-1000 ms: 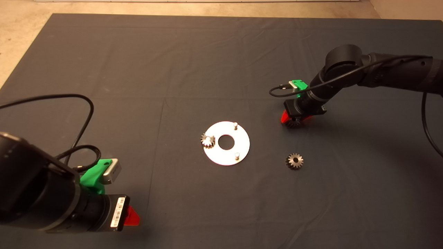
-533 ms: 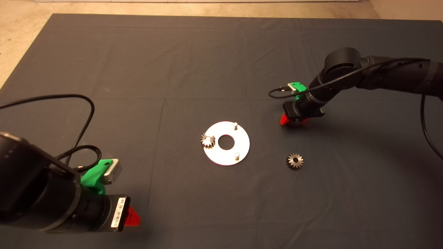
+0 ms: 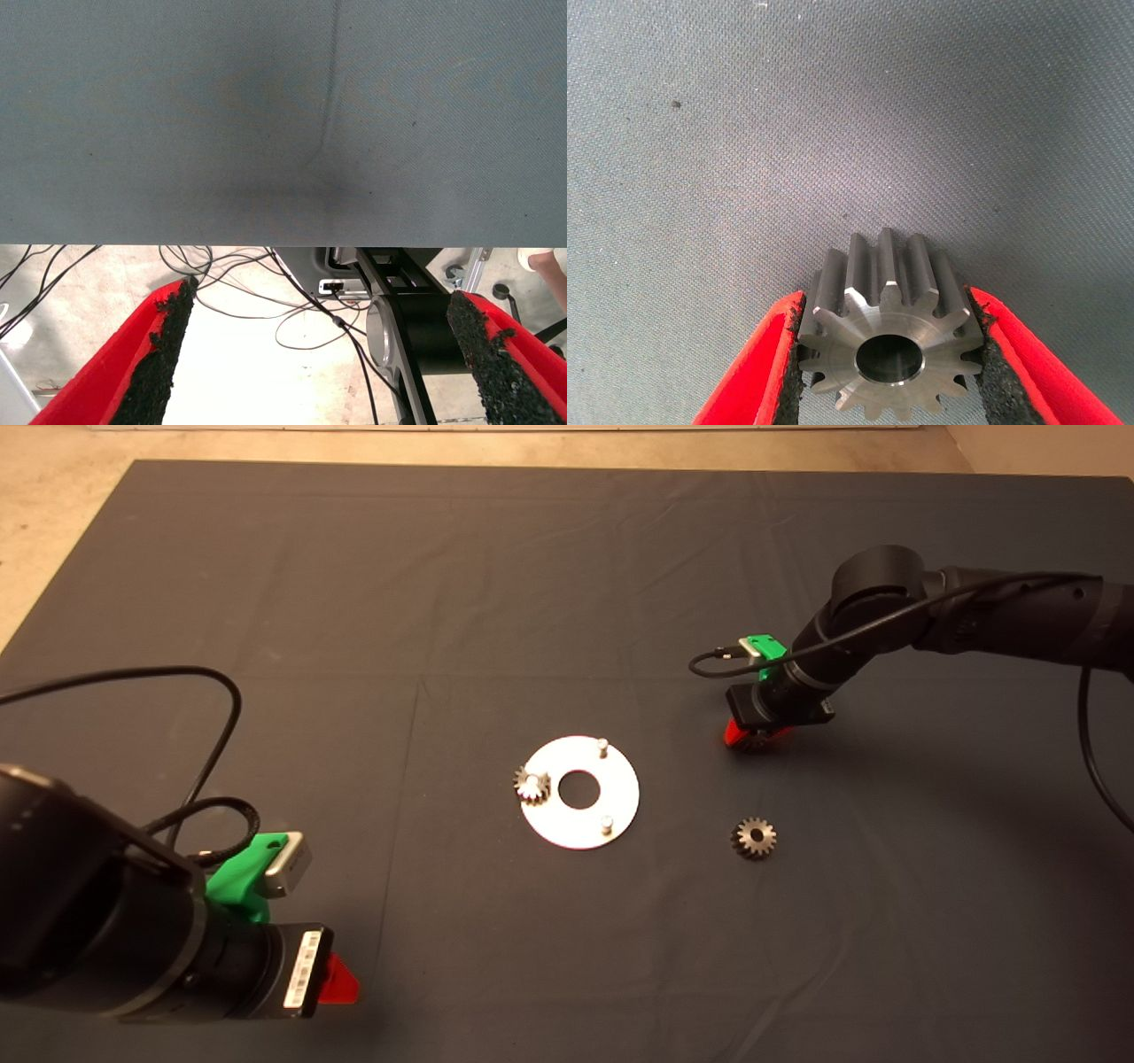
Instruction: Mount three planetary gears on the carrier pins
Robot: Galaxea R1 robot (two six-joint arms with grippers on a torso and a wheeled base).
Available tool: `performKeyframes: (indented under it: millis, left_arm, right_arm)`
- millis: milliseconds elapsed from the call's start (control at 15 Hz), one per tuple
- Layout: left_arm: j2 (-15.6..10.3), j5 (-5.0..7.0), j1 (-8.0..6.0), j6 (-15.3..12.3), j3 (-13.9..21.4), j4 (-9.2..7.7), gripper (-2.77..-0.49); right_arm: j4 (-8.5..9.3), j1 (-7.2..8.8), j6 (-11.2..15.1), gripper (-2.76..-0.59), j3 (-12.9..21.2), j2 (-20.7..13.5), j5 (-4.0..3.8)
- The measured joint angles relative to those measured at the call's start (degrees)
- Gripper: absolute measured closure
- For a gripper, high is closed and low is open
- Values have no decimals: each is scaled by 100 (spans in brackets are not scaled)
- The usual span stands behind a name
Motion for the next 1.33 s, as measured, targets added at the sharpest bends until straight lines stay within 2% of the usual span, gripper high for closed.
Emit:
performKeyframes:
  millis: [467,667,800,933,1067,1200,1267,1333]
  left_arm:
    - [0,-2,0,-2,0,0,-204]
    - [0,-2,0,-2,1,0,-204]
    - [0,0,1,-3,1,1,-204]
    - [5,-2,1,-3,1,2,-204]
    - [0,0,1,-3,1,5,-204]
    - [0,0,1,-6,1,2,-204]
    - [0,0,1,-6,1,5,-204]
    - [2,0,1,-6,1,6,-204]
  right_arm:
    - [77,17,-2,-114,2,0,5]
    - [390,169,1,-113,122,6,21]
    - [599,339,1,-113,121,69,7]
    - [729,535,1,-113,105,321,-107]
    - [879,716,1,-113,80,712,-98]
    - [949,764,-2,-113,13,1079,-56]
    - [974,750,-2,-113,-15,1208,-119]
    - [985,731,-4,-113,-63,1345,-238]
